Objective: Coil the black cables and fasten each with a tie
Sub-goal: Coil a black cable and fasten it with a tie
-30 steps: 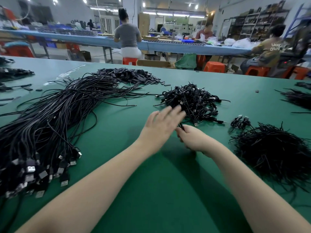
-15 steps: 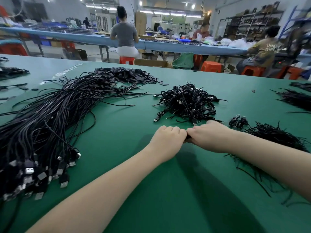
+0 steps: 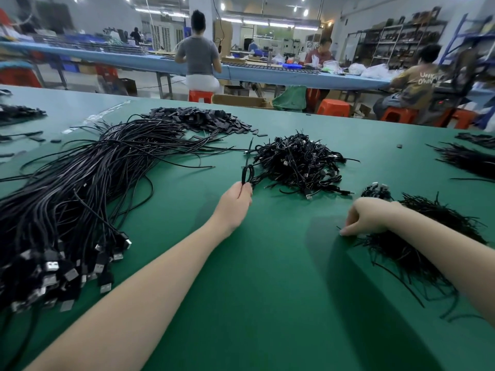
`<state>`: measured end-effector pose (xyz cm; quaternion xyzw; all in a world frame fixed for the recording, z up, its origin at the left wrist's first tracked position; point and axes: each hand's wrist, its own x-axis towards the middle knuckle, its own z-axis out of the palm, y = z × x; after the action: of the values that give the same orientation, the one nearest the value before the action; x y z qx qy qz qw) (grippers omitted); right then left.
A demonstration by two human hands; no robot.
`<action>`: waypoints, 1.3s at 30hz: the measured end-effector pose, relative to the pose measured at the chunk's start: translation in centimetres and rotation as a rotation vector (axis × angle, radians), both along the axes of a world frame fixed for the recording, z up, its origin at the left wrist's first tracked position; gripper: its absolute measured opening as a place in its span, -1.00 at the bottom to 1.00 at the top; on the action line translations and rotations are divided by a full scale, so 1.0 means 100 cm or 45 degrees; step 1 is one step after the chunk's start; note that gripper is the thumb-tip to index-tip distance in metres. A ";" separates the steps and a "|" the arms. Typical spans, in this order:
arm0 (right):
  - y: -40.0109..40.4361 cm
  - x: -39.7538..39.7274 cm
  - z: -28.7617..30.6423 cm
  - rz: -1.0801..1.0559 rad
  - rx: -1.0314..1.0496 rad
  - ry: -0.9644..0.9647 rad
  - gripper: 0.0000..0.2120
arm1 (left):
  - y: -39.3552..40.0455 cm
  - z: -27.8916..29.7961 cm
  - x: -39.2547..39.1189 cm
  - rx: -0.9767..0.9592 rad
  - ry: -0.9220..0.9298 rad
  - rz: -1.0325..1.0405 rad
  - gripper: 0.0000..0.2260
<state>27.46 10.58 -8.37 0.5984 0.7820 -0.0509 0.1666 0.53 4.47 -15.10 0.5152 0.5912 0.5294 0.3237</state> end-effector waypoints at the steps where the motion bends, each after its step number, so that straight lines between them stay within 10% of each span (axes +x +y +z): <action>1: 0.001 0.000 0.000 0.005 -0.037 0.033 -0.76 | 0.000 0.001 -0.001 -0.005 -0.029 -0.027 -0.74; 5: 0.001 -0.002 -0.007 0.129 0.022 0.042 -0.85 | -0.003 0.005 -0.002 -0.051 -0.041 -0.094 -0.75; 11: -0.007 -0.022 -0.014 0.160 0.510 1.210 -0.94 | -0.005 0.009 -0.003 -0.126 -0.032 -0.191 -0.79; 15: -0.022 -0.062 -0.014 0.278 0.521 1.506 -0.88 | -0.007 0.007 -0.002 -0.128 0.242 -0.194 -0.72; 27: -0.051 -0.114 -0.011 0.682 0.554 1.203 -0.89 | -0.009 -0.001 0.011 -0.031 1.119 -0.030 -0.70; 33: -0.051 -0.111 0.026 0.901 0.738 0.552 -0.90 | -0.015 0.005 0.026 0.147 1.680 0.099 -0.75; 39: -0.008 -0.083 0.062 0.520 -0.307 0.772 -0.81 | -0.029 0.014 0.029 0.766 1.600 -0.072 -0.77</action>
<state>19.17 9.81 -2.16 0.3644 0.8873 -0.2827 0.0037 3.45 1.56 -13.72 0.8064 0.4805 0.2631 -0.2229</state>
